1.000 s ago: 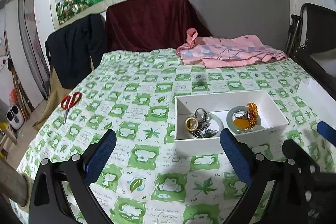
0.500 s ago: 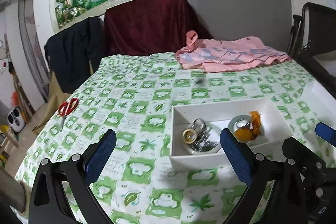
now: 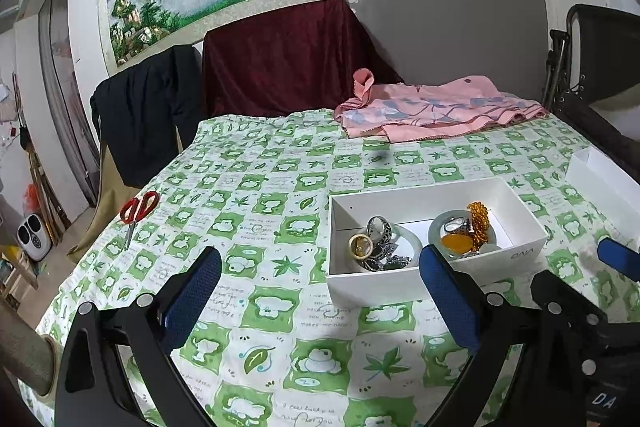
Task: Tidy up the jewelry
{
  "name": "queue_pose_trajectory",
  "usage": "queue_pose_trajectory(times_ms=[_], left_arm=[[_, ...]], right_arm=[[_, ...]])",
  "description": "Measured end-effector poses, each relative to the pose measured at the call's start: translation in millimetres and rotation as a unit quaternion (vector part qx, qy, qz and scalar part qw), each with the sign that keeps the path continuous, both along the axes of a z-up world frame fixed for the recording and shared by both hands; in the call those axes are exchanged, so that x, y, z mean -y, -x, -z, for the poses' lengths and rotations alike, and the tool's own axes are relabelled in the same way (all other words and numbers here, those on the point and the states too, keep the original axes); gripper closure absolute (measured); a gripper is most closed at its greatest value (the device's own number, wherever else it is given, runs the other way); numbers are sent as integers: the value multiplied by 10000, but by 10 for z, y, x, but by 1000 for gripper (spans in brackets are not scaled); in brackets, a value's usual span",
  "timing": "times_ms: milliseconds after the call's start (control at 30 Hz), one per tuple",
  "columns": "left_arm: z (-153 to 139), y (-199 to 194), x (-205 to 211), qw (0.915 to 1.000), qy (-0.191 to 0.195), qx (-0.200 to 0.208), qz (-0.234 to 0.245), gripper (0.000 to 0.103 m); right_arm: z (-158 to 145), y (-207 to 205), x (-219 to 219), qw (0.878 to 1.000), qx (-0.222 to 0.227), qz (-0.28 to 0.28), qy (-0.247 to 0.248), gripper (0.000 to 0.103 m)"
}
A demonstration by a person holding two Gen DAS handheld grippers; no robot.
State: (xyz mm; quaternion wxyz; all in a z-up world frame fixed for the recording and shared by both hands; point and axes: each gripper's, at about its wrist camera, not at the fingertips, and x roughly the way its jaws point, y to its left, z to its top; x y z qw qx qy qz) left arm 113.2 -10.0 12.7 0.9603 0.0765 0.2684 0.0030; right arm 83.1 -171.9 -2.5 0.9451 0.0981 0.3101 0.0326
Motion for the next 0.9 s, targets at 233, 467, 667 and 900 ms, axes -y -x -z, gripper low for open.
queue_pose_trajectory(times_ms=[233, 467, 667, 900], left_arm=[[-27, 42, 11, 10000, -6, 82, -8, 6], [-52, 39, -20, 9999, 75, 44, -82, 6], [-66, 49, -25, 9999, 81, 73, -99, 6], [-81, 81, -25, 9998, 58, 139, -122, 6]], right_arm=[[-40, 26, 12, 9999, 132, 14, -28, 9], [-70, 32, -31, 9996, 237, 33, 132, 9], [-89, 48, -31, 9994, 301, 21, 143, 9], [-88, 54, -25, 9995, 294, 13, 121, 9]])
